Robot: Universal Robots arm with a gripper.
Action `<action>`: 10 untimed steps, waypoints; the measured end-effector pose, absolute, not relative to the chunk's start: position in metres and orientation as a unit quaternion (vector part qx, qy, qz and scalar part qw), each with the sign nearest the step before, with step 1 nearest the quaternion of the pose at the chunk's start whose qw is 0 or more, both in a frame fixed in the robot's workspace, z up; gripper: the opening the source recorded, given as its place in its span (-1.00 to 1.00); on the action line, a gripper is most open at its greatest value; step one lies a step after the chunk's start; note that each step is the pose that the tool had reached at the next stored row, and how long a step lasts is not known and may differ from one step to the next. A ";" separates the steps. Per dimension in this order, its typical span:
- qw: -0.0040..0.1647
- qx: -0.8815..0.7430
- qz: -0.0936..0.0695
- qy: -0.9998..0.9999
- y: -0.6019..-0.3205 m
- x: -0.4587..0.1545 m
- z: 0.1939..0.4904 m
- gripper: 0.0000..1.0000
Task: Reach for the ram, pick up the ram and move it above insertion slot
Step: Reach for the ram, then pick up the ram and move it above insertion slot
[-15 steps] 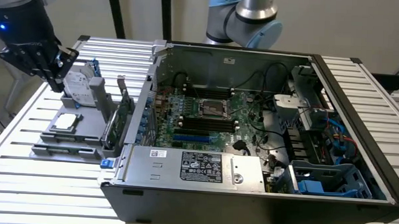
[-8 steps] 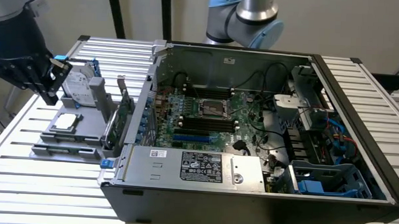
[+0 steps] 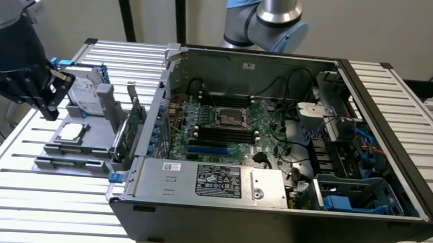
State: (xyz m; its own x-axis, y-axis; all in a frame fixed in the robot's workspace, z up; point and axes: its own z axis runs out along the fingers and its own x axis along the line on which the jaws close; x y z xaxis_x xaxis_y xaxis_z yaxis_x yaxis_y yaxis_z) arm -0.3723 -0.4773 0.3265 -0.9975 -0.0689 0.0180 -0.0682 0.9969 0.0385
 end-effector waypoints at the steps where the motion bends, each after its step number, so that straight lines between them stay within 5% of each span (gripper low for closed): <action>1: 0.010 0.041 -0.019 -0.999 -0.477 -0.372 0.327 -0.79; 10: 0.011 0.119 -0.018 -0.993 -0.477 -0.372 0.327 -0.79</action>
State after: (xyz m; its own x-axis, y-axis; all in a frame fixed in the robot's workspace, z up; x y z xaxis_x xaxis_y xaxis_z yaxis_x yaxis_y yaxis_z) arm -0.3721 -0.4773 0.3265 -0.9716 -0.2359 0.0182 -0.2351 0.9712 0.0385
